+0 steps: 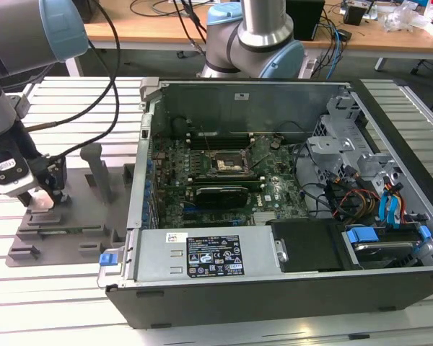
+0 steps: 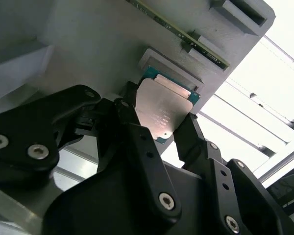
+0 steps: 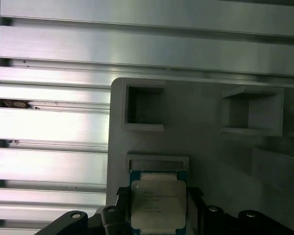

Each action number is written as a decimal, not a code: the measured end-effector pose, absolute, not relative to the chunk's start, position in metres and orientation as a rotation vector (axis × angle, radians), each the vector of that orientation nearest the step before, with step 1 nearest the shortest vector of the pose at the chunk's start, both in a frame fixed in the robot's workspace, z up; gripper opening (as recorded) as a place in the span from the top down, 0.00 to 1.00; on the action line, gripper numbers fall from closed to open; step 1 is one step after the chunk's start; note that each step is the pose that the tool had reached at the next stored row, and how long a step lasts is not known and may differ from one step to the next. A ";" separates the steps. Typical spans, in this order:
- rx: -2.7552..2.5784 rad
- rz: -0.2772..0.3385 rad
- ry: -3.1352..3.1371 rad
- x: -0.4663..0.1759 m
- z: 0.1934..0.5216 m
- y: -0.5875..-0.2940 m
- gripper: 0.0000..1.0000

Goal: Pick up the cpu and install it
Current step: 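Pick up the cpu and move it towards the insertion slot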

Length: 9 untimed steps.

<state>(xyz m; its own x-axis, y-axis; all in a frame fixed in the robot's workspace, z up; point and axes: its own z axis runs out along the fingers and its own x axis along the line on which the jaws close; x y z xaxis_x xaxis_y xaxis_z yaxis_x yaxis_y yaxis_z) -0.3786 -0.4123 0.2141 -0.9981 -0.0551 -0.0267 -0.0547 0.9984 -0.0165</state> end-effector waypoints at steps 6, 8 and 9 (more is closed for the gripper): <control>-0.086 -0.025 3.113 -0.379 0.223 -0.412 0.45; -0.086 -0.025 3.113 -0.379 0.225 -0.412 0.45; -0.086 -0.025 3.113 -0.379 0.225 -0.412 0.45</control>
